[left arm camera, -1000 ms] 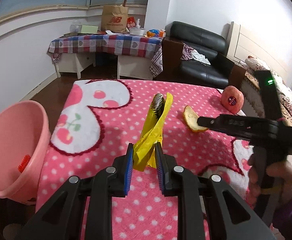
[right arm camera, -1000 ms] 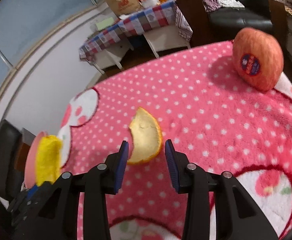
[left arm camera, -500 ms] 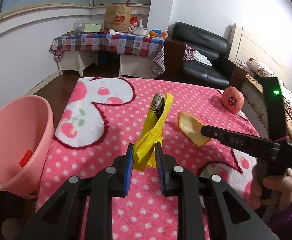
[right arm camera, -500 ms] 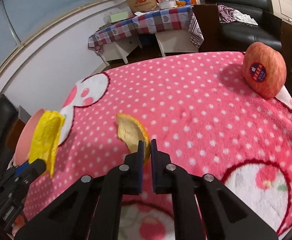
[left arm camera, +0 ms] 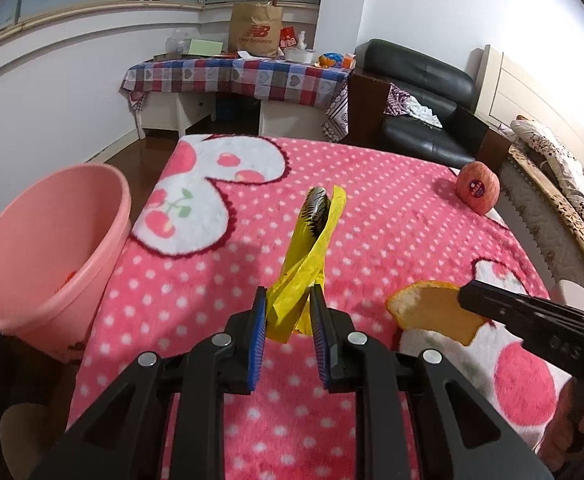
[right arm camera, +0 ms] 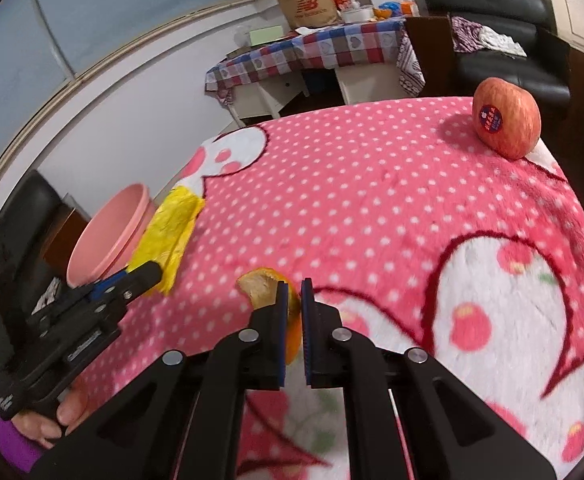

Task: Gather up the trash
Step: 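Carry yellow wrapper with left tool while right tool carries banana peel to bucket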

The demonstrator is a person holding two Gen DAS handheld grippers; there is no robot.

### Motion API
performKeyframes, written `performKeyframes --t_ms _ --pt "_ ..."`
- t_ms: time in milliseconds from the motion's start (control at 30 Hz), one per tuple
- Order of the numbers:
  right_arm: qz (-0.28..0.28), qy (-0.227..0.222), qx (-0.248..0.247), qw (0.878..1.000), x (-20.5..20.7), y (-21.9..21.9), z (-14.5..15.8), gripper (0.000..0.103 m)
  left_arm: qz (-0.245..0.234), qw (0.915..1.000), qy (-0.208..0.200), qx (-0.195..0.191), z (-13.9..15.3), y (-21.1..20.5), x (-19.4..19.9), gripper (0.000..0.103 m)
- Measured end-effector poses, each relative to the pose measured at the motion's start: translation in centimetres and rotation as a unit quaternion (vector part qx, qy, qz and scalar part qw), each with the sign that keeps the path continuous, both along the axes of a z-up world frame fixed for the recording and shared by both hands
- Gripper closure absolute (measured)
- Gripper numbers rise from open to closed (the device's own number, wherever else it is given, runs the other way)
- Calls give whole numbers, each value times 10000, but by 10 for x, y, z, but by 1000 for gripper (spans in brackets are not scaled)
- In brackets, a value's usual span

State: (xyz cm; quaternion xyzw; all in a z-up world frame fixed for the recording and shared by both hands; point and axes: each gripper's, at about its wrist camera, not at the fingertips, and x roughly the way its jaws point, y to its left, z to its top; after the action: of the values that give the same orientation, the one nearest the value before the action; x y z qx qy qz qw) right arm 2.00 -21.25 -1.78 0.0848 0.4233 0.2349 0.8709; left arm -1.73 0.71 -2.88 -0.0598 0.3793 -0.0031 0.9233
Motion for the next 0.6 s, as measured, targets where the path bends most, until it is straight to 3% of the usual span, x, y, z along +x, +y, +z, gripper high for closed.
performKeyframes --t_ms 600 --pt "432 -221 -370 9981 -39 20 -2 96 185 9996 130 153 -15 -2 -27 83"
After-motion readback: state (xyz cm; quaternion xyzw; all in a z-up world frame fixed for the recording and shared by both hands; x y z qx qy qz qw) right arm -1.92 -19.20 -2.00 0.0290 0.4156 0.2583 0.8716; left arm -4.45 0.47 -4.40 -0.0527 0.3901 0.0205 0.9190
